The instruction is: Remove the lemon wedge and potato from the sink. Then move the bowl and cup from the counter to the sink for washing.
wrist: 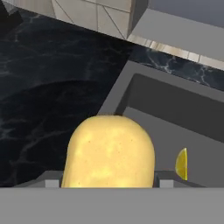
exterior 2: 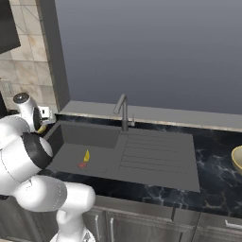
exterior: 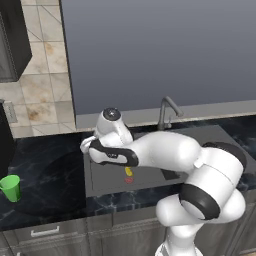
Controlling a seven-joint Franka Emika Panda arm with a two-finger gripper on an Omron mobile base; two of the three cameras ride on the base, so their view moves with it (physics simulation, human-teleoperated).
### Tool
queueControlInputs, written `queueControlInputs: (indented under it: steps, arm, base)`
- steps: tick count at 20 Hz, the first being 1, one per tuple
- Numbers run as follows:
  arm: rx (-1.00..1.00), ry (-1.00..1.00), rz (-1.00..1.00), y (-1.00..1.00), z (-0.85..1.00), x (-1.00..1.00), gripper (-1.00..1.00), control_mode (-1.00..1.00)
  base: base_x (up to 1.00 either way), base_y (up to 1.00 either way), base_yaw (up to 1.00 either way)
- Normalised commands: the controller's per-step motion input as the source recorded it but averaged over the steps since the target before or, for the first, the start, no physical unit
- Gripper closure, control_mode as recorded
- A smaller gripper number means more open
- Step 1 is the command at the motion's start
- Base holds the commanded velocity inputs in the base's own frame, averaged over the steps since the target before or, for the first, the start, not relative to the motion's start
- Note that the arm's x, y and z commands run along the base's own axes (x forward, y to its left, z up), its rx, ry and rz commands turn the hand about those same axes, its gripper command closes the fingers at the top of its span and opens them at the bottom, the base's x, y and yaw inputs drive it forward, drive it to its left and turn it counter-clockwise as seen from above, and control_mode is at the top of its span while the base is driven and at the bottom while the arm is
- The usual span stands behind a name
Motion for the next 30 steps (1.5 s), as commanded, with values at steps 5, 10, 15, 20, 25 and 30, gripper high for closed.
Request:
queueControlInputs:
  steps: [5,10,15,20,25,30]
  arm:
    - [0.0,0.0,0.0,0.33,0.1,0.05,1.0,-1.0]
    - [0.0,0.03,0.01,0.28,0.17,0.06,1.0,-1.0]
    - [0.0,0.0,0.0,0.31,0.09,0.01,1.0,-1.0]
    - [0.0,0.0,0.0,0.35,0.0,-0.01,1.0,-1.0]
    - [0.0,0.0,0.0,0.33,0.0,0.0,1.0,-1.0]
    - [0.0,0.0,0.0,0.32,-0.01,-0.01,1.0,-1.0]
  base:
    - [0.0,0.0,0.0]
    - [0.0,0.0,0.0]
    - [0.0,0.0,0.0]
    - [0.0,0.0,0.0]
    - [0.0,0.0,0.0]
    - [0.0,0.0,0.0]
